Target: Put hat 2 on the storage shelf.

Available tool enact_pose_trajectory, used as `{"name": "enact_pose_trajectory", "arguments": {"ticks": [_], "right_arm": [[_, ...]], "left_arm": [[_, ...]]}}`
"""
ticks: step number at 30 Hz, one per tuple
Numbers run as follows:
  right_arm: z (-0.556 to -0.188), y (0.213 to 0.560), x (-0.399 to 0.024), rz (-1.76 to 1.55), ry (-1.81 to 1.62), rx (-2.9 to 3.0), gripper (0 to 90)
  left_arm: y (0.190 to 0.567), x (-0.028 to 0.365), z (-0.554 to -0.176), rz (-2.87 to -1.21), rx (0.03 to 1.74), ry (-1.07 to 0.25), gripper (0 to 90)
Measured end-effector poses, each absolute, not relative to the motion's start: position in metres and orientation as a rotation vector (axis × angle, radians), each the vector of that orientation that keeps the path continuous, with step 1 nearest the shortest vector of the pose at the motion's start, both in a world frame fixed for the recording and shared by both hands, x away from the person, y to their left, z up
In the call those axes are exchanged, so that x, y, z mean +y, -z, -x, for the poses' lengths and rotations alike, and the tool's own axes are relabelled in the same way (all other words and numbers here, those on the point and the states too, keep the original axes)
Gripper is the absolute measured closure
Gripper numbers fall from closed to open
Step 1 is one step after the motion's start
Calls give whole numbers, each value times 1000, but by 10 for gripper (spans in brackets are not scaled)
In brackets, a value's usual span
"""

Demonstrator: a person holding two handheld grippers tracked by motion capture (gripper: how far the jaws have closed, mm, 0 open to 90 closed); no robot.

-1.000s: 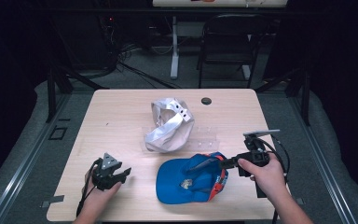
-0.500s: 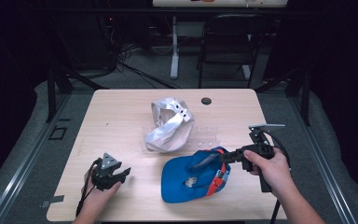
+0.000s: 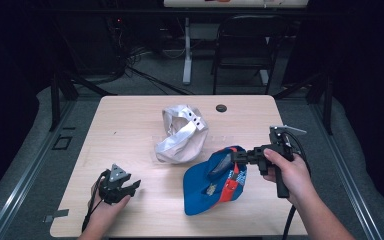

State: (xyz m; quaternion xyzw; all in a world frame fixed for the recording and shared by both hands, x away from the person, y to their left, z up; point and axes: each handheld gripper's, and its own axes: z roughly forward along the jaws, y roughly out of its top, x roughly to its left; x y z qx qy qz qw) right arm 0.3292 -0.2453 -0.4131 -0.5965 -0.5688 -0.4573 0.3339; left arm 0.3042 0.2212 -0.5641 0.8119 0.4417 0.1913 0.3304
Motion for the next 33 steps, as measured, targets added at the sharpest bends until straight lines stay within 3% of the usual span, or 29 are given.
{"name": "enact_pose_trajectory", "arguments": {"ticks": [33], "right_arm": [[-351, 308, -270, 1715, 1303, -1597, 780]], "left_arm": [[565, 220, -305, -2129, 1152, -500, 535]]}}
